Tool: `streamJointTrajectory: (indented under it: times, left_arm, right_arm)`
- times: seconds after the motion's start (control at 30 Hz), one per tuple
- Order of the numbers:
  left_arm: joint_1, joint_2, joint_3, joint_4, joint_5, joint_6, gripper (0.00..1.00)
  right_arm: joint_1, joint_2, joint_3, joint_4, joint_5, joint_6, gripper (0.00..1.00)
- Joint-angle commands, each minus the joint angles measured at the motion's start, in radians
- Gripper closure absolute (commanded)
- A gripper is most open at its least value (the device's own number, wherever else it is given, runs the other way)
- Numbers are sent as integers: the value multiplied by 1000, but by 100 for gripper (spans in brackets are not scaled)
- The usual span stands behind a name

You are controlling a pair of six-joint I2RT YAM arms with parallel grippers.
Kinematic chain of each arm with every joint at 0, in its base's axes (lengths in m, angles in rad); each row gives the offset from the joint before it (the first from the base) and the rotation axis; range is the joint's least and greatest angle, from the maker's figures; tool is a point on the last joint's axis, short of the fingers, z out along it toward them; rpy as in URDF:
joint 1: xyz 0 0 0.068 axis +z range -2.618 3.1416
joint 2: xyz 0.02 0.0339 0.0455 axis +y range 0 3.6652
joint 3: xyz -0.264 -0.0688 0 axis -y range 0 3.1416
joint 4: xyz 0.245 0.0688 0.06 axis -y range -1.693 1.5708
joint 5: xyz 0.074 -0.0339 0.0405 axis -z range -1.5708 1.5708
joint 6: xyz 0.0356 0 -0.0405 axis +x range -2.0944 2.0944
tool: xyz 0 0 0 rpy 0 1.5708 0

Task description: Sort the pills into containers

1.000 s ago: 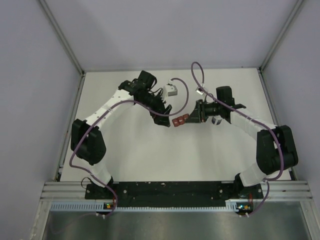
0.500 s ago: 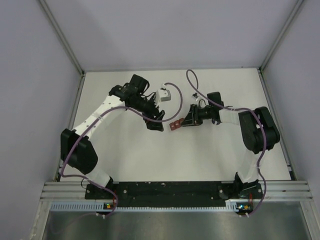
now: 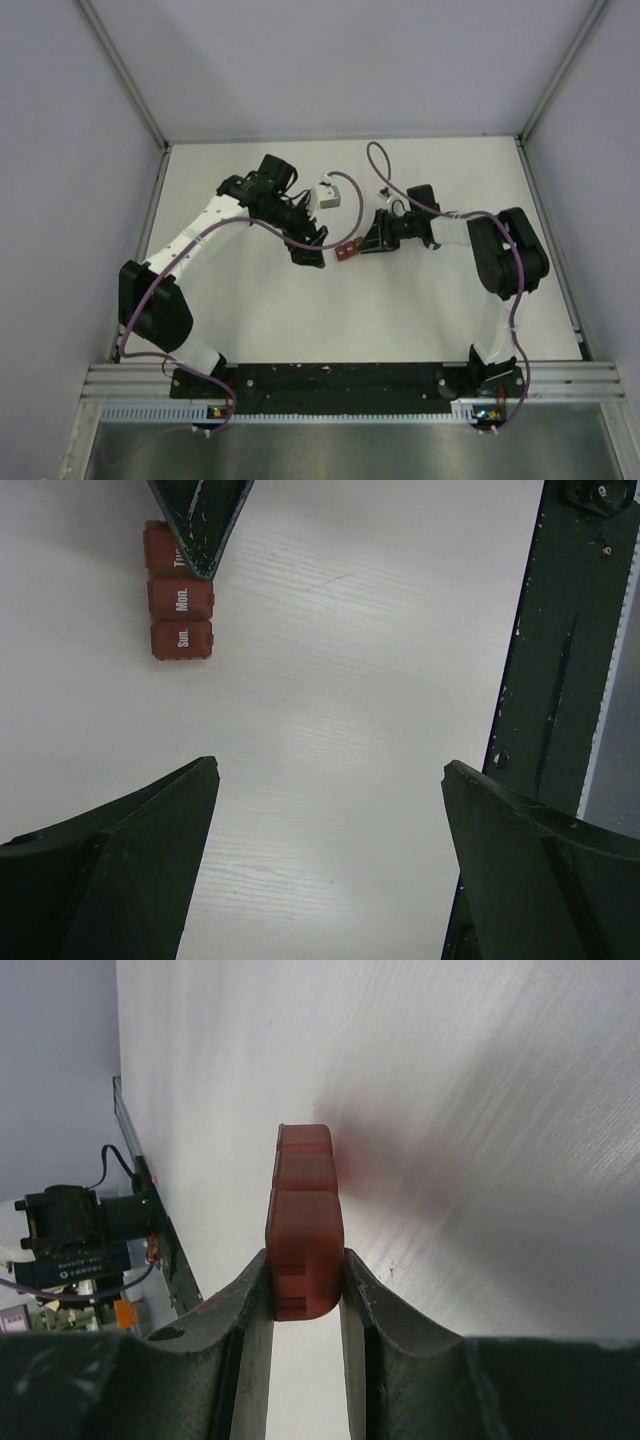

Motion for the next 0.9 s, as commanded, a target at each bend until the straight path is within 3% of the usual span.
streamJointTrajectory:
  times: [0.0,0.17,0.87]
  left_arm:
    - [4,-42,-8,30,18,19,1]
    - [2,-41,-9,30,19,18,1]
    - [2,-59,-38,52,9,13,1]
  right_arm:
    - [13,17,37,14,7,-24,78]
    - [11,20,41,-9,22,-46,66]
    - [10,-35,60,-178,166,-202,50]
